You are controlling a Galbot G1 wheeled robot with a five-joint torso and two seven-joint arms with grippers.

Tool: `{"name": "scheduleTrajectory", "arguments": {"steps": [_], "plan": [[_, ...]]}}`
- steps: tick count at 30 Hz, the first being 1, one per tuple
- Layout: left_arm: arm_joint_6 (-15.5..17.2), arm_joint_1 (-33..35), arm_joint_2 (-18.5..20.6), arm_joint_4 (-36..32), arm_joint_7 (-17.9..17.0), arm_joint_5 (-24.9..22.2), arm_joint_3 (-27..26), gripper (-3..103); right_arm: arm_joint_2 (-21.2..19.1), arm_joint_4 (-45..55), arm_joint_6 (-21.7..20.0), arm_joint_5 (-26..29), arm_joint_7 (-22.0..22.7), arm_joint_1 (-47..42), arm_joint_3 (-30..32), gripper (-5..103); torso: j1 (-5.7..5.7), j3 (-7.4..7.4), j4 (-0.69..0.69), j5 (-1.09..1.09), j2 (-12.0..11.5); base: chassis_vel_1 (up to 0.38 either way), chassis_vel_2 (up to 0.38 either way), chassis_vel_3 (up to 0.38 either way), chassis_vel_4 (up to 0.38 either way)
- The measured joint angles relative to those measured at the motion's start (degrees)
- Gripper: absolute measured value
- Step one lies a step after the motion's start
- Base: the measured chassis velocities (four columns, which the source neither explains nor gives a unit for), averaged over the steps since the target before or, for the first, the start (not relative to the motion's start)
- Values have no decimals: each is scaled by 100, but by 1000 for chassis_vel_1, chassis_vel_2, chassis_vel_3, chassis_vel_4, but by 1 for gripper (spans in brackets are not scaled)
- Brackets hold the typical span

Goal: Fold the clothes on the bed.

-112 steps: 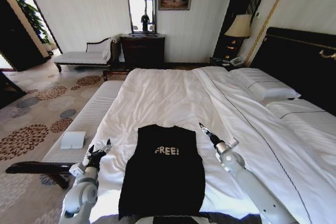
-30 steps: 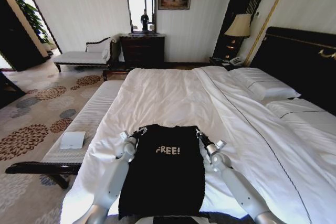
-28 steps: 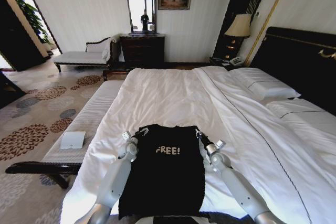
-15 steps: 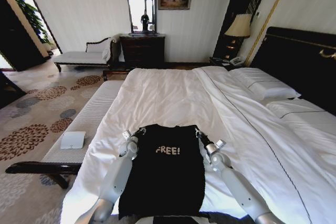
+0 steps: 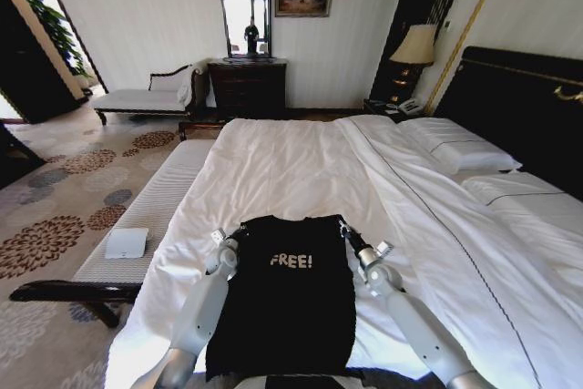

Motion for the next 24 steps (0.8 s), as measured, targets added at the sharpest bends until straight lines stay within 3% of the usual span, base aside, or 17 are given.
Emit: {"name": "scheduleTrajectory", "arguments": {"steps": [4,8,13,21,24], "plan": [[0,-18,155,-318,0,-143,-39,2,-164,245,31,178,28,-12,42,1,0,0,0,0,0,0,0,0,0],[88,-202,651,-1071,-109,-600,-87,2,-543,796,38,722,78,126,69,1,0,0,0,0,0,0,0,0,0],[211,-578,1093,-1487,-249,-1089,-94,2,-861,1112,39,1249,49,539,-80,1,0,0,0,-1,0,0,0,0,0],[261,-1339,1363,-1217,-332,-1348,153,2,-1102,588,76,1631,-93,1926,-896,1,0,0,2,-2,0,0,0,0,0],[199,-1734,1255,-635,-226,-1242,382,2,-1013,-7,125,1689,-217,2587,-1482,1,1,1,1,-1,0,0,0,0,0]]}}
